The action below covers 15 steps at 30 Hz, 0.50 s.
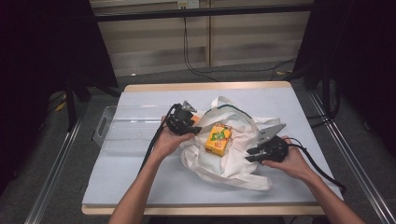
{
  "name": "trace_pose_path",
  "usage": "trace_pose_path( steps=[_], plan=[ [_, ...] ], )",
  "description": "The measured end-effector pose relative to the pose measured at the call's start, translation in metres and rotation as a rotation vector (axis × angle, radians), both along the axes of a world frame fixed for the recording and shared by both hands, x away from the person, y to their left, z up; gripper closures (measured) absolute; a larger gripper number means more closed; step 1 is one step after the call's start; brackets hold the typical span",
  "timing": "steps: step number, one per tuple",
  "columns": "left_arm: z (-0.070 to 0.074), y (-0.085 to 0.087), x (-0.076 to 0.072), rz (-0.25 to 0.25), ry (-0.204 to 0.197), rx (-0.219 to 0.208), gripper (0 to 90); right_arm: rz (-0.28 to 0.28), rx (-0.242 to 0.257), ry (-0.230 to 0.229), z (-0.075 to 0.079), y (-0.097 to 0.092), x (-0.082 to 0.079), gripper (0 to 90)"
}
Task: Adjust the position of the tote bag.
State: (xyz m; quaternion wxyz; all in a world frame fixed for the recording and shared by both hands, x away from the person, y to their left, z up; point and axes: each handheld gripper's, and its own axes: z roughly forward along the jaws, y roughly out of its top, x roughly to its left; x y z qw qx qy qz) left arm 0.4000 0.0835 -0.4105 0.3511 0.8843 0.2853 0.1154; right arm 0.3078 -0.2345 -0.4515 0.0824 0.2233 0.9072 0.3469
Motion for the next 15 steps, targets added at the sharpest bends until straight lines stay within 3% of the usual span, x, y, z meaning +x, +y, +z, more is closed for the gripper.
trace_pose_path(
  steps=[4, 7, 9, 11, 13, 15],
  plan=[
    [0.0, 0.005, -0.013, -0.015, -0.002, -0.069, 52.4, -0.053, 0.064, -0.054, 0.008, -0.009, -0.008, 60.2],
    [-0.002, 0.006, -0.022, -0.04, -0.03, -0.039, 49.9, -0.064, 0.066, -0.07, 0.011, -0.014, -0.014, 55.5],
    [-0.001, 0.009, -0.027, -0.055, -0.038, -0.072, 46.5, -0.072, 0.112, -0.06, 0.012, -0.018, -0.018, 52.5],
    [0.0, 0.011, -0.034, -0.054, -0.048, -0.066, 46.0, -0.096, 0.127, -0.074, 0.014, -0.023, -0.023, 49.3],
    [0.0, 0.012, -0.041, -0.05, -0.046, -0.096, 44.7, -0.123, 0.166, -0.094, 0.015, -0.028, -0.027, 41.9],
    [0.0, 0.011, -0.046, -0.062, -0.061, -0.106, 44.0, -0.155, 0.162, -0.11, 0.015, -0.031, -0.031, 35.5]
  ],
)
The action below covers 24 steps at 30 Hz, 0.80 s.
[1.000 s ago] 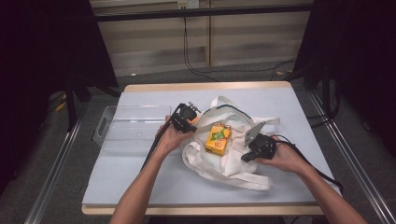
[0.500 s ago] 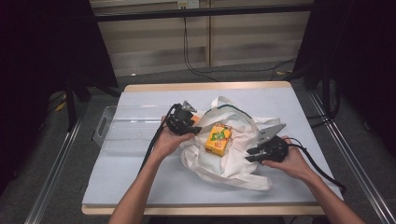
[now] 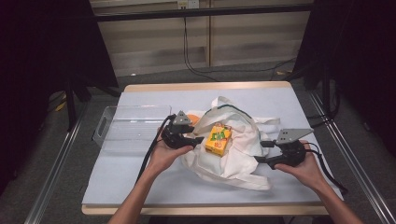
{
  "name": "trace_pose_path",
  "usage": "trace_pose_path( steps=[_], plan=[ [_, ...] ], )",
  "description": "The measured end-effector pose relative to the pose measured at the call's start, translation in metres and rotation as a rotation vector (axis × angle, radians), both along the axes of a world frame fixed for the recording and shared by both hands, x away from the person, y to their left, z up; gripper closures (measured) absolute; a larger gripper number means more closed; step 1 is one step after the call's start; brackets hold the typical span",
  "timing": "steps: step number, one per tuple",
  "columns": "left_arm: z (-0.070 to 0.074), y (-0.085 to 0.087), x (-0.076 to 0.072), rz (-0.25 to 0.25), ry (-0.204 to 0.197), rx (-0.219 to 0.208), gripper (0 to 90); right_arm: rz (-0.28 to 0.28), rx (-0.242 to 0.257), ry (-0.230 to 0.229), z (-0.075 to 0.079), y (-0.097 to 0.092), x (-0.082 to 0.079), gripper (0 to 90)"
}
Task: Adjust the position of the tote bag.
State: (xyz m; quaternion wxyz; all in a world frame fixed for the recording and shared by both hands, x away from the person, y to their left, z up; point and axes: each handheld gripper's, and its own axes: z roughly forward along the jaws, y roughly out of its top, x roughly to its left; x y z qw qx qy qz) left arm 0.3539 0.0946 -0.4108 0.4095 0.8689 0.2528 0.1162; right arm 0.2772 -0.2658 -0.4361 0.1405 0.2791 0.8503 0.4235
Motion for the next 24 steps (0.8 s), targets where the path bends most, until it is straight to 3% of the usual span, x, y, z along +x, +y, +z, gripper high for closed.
trace_pose_path(
  steps=[5, 8, 10, 14, 15, 19, 21, 24],
  plan=[
    [0.0, -0.004, -0.009, -0.025, 0.014, -0.043, 46.8, -0.065, 0.023, -0.044, 0.004, -0.01, -0.01, 26.9],
    [0.004, -0.008, -0.017, -0.044, -0.002, -0.09, 41.8, -0.094, 0.06, -0.058, 0.006, -0.017, -0.018, 25.2],
    [0.003, -0.011, -0.02, -0.051, 0.0, -0.143, 39.1, -0.124, 0.074, -0.065, 0.003, -0.02, -0.022, 24.7],
    [-0.005, -0.021, -0.023, -0.058, 0.017, -0.19, 34.7, -0.141, 0.091, -0.053, -0.004, -0.023, -0.031, 23.0],
    [-0.007, -0.023, -0.024, -0.053, 0.012, -0.2, 34.5, -0.137, 0.116, -0.045, -0.004, -0.024, -0.036, 23.0],
    [-0.016, -0.031, -0.026, -0.044, 0.005, -0.178, 27.4, -0.167, 0.151, -0.08, -0.004, -0.031, -0.048, 23.5],
    [-0.021, -0.033, -0.026, -0.035, -0.006, -0.189, 25.4, -0.188, 0.161, -0.091, -0.005, -0.037, -0.051, 23.6],
    [-0.027, -0.036, -0.025, -0.013, -0.012, -0.159, 23.5, -0.208, 0.185, -0.096, -0.007, -0.042, -0.056, 23.5]
  ],
)
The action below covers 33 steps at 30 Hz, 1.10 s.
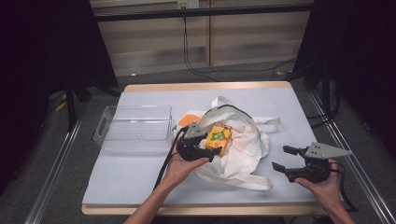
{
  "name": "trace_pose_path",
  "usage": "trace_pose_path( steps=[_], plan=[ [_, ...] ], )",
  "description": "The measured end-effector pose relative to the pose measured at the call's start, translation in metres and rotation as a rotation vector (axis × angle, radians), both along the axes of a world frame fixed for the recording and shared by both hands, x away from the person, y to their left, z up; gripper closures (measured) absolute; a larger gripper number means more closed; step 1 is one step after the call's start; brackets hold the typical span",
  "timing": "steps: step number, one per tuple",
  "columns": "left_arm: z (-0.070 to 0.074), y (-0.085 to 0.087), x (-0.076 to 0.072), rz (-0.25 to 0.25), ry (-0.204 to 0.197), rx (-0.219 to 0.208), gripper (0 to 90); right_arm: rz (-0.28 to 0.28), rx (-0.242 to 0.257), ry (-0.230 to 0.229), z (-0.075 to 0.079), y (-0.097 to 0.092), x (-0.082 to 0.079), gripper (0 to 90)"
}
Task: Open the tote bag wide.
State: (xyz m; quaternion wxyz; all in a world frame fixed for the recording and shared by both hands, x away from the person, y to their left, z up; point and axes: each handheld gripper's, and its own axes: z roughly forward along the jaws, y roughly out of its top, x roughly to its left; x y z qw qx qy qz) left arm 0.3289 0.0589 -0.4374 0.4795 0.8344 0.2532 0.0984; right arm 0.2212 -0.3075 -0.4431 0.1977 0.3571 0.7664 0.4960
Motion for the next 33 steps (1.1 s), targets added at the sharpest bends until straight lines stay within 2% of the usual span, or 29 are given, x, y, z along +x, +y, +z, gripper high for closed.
trace_pose_path(
  steps=[1, 4, 6, 8, 11, 12, 16, 19, 20, 22, 23, 27, 29, 31, 33],
  plan=[
    [-0.001, 0.0, 0.001, -0.008, 0.006, -0.005, 23.2, 0.003, 0.0, 0.0, 0.0, -0.001, -0.002, 23.2],
    [-0.001, -0.001, 0.001, -0.004, -0.014, 0.012, 23.0, -0.011, 0.016, 0.001, -0.001, -0.002, -0.009, 21.0],
    [-0.003, -0.002, 0.0, -0.006, -0.018, 0.02, 22.1, -0.043, 0.028, -0.022, 0.0, -0.004, -0.015, 18.8],
    [-0.006, -0.003, 0.0, -0.006, -0.019, 0.02, 21.5, -0.073, 0.018, -0.05, 0.001, -0.005, -0.02, 17.8],
    [-0.01, -0.007, 0.0, 0.005, -0.015, 0.023, 20.9, -0.081, 0.037, -0.061, 0.001, -0.006, -0.024, 16.8],
    [-0.011, -0.007, 0.0, 0.003, -0.026, 0.036, 20.6, -0.086, 0.038, -0.054, 0.0, -0.005, -0.025, 15.7],
    [-0.012, -0.008, 0.004, 0.017, -0.009, 0.022, 19.0, -0.075, 0.048, -0.038, -0.003, -0.003, -0.029, 15.0],
    [-0.017, -0.014, 0.004, 0.019, -0.02, 0.051, 18.5, -0.066, 0.038, -0.038, -0.006, -0.001, -0.028, 14.8],
    [-0.018, -0.015, 0.004, 0.009, -0.011, 0.058, 17.8, -0.067, 0.043, -0.038, -0.006, 0.0, -0.027, 14.7],
    [-0.02, -0.017, 0.004, 0.027, -0.023, 0.078, 15.6, -0.068, 0.039, -0.04, -0.008, 0.001, -0.024, 13.7],
    [-0.021, -0.017, 0.006, 0.015, -0.014, 0.062, 14.5, -0.065, 0.042, -0.033, -0.009, 0.001, -0.023, 13.0],
    [-0.025, -0.018, 0.008, 0.04, -0.03, 0.073, 11.9, -0.054, 0.043, -0.015, -0.012, 0.004, -0.02, 12.9],
    [-0.029, -0.021, 0.008, 0.043, -0.03, 0.084, 10.6, -0.051, 0.04, -0.009, -0.012, 0.005, -0.019, 12.9],
    [-0.03, -0.024, 0.007, 0.032, -0.045, 0.121, 12.1, -0.048, 0.031, -0.01, -0.013, 0.006, -0.018, 12.9],
    [-0.031, -0.025, 0.008, 0.051, -0.045, 0.103, 12.1, -0.039, 0.031, -0.004, -0.013, 0.007, -0.018, 12.9]
  ],
)
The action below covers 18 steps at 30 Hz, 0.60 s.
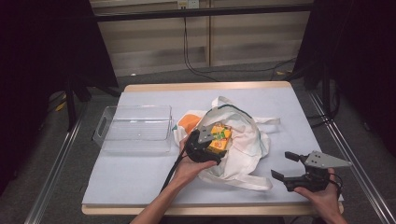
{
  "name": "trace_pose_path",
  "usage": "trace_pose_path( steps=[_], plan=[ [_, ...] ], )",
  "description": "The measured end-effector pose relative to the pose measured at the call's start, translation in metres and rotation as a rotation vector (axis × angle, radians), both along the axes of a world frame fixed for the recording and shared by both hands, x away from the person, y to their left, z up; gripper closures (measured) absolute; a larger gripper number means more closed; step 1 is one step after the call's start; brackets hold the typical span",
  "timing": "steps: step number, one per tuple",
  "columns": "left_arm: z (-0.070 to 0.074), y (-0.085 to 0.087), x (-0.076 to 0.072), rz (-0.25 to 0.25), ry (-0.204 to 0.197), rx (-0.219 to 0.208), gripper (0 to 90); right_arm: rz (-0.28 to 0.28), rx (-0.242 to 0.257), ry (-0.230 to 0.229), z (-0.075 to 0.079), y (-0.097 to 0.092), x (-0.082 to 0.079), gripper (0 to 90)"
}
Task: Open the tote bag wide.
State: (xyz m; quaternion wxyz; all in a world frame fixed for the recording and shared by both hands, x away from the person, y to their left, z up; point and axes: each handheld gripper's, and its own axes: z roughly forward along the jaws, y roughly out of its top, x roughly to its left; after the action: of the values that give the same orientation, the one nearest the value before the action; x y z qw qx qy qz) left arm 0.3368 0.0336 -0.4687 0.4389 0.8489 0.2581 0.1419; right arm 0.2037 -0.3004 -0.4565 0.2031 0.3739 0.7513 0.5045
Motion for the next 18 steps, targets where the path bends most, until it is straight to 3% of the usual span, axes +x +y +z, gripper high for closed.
trace_pose_path(
  steps=[8, 12, 15, 18],
  plan=[
    [-0.0055, -0.0004, 0.0021, 0.023, 0.0, 0.004, 11.5, 0.017, -0.005, 0.002, -0.0003, 0.0016, -0.0002, 12.1],
    [-0.008, 0.0008, 0.0029, 0.028, 0.005, 0.003, 12.0, 0.025, -0.002, 0.025, -0.0005, 0.0019, 0.0008, 11.7],
    [-0.0089, 0.0004, 0.0022, 0.038, 0.002, 0.011, 16.8, 0.023, 0.004, 0.026, -0.0005, 0.0009, 0.0017, 11.7],
    [-0.0081, 0.003, 0.0035, 0.061, 0.014, -0.013, 22.4, 0.02, 0.005, 0.027, -0.0006, 0.0001, 0.0022, 11.7]
  ],
)
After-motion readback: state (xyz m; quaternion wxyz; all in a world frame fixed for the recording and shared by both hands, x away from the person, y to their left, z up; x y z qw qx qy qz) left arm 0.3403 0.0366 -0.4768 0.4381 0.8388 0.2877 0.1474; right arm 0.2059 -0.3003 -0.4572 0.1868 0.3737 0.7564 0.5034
